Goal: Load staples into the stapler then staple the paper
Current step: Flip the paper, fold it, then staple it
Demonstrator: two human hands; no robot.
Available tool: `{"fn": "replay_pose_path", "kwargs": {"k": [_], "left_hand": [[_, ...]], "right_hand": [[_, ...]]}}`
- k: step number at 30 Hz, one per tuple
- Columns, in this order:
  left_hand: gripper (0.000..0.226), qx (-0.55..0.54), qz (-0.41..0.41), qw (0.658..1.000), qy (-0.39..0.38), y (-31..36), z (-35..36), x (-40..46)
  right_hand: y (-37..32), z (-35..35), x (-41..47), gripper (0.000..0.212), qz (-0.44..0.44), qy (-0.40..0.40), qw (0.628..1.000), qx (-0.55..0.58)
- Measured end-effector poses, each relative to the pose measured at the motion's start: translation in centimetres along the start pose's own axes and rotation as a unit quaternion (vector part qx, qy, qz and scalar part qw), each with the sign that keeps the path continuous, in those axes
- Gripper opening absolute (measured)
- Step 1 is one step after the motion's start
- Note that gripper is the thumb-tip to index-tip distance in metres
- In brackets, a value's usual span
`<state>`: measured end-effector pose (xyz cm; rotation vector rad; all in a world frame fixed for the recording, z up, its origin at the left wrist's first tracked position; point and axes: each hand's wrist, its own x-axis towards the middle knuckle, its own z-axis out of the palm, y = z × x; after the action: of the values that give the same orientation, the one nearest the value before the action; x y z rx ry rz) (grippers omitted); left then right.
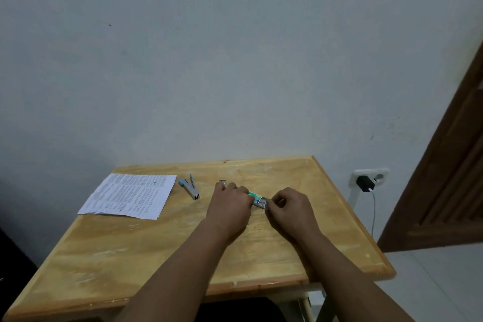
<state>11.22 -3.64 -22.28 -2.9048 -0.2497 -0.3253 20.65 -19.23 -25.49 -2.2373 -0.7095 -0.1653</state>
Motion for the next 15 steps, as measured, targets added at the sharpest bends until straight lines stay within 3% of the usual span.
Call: {"fn": "replay_pose_path", "kwargs": {"k": [4,15], "left_hand": [[0.031,-0.021,0.005,1.0,0.006,-0.3,0.3,-0.1],[0.034,-0.017,0.008,1.0,0.014,-0.2,1.2,0.1]], "right_hand": [[0.3,0.2,0.2,0.01,-0.012,-0.019,1.0,0.002],[0.6,0.8,0.7,0.032,-0.044,-0.065,0.996,-0.051]]}}
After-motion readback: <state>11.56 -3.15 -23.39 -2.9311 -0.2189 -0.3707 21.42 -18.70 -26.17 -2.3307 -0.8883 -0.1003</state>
